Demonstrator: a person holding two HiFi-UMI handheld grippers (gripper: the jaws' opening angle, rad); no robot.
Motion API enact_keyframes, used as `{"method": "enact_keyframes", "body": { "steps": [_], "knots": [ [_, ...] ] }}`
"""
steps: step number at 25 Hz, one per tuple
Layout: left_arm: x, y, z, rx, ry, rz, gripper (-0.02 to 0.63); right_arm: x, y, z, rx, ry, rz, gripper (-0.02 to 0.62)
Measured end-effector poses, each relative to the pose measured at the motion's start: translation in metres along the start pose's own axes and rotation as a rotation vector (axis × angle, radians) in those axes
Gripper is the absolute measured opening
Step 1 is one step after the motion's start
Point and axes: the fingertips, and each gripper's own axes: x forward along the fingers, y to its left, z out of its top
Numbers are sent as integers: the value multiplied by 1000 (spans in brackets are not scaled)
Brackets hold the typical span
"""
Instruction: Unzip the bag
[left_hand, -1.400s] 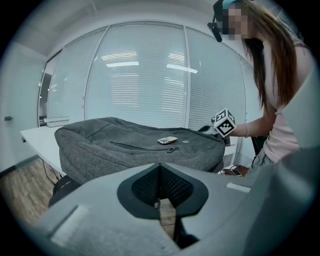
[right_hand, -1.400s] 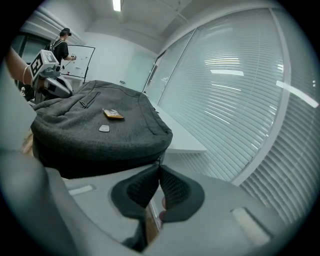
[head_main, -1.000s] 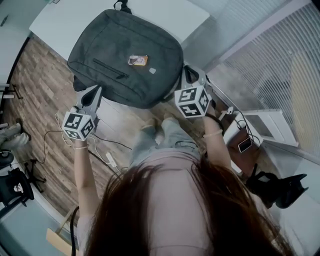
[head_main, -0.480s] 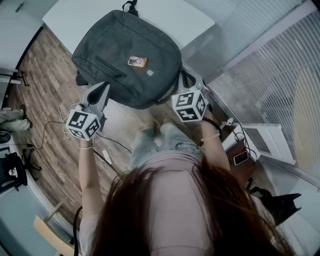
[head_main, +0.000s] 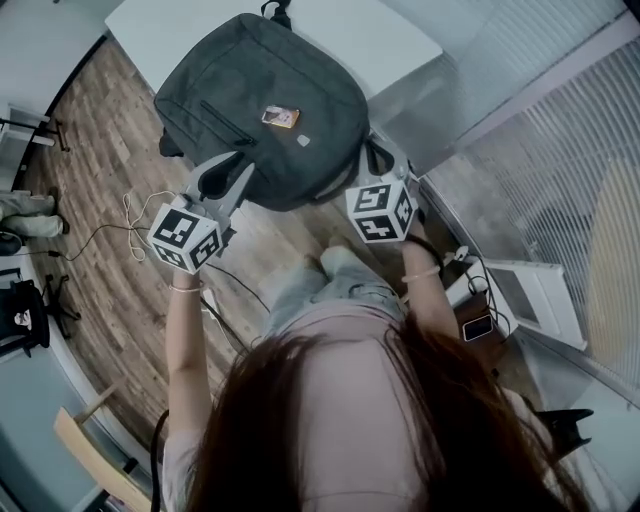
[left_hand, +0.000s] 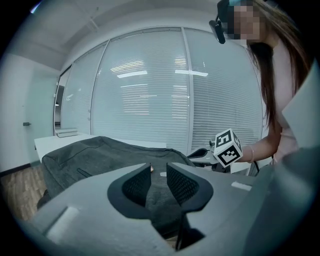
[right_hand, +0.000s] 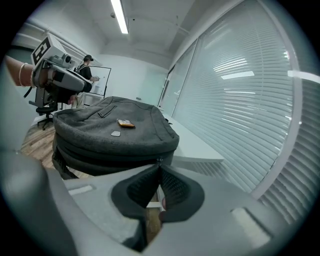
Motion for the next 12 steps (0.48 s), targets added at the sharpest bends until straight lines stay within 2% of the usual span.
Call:
{"method": "enact_keyframes", "body": {
  "steps": [12],
  "knots": [
    [25,-48,10,23,48,-109,126,-4,4,-1,17,-4,-22,12]
  ]
}}
